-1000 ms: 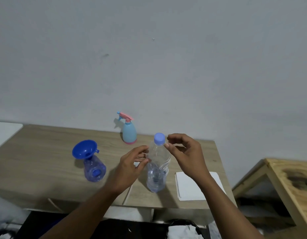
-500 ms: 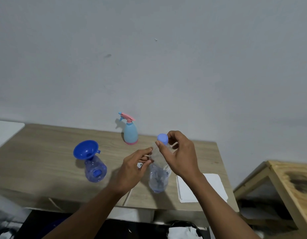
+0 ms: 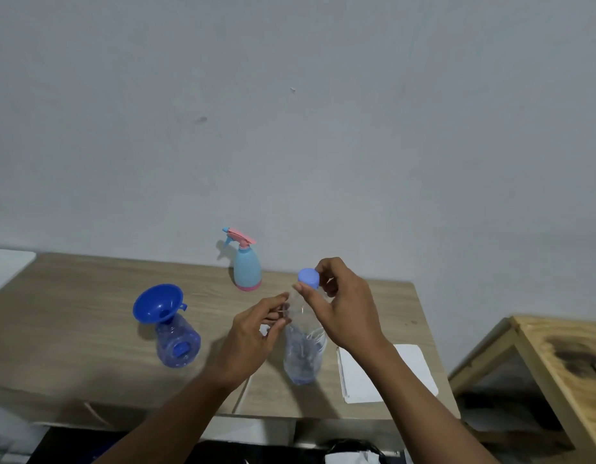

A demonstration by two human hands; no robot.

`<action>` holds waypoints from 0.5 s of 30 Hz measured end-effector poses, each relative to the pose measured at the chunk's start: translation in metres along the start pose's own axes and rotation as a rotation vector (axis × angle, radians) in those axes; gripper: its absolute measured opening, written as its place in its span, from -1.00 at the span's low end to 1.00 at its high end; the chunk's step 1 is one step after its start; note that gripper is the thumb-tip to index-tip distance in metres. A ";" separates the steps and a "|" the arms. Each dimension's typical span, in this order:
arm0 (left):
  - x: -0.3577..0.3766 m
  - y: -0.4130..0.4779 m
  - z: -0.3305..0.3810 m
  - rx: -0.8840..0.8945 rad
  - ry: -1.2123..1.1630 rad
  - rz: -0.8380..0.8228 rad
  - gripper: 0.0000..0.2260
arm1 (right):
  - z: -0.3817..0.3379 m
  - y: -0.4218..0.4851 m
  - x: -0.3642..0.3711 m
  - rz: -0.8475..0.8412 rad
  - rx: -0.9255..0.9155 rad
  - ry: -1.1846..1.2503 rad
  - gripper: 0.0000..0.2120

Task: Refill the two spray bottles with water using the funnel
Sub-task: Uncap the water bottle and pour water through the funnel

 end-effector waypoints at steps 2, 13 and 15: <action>0.000 0.000 0.001 0.012 0.002 -0.002 -0.41 | -0.001 0.000 -0.001 -0.032 -0.045 -0.005 -0.76; 0.002 -0.004 0.001 -0.035 0.012 0.013 -0.44 | -0.001 0.001 -0.005 -0.100 0.035 0.062 -0.67; 0.003 -0.003 -0.001 -0.046 0.021 0.012 -0.45 | -0.002 0.004 -0.005 -0.090 0.049 0.017 -0.67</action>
Point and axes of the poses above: each hand's wrist, its own y-axis towards the middle knuckle, its own x-axis out of the palm, z = x × y, the point moved 2 cm from there along y, towards the middle knuckle, and after that the axes turned 4 degrees about -z, right-handed, at the moved point
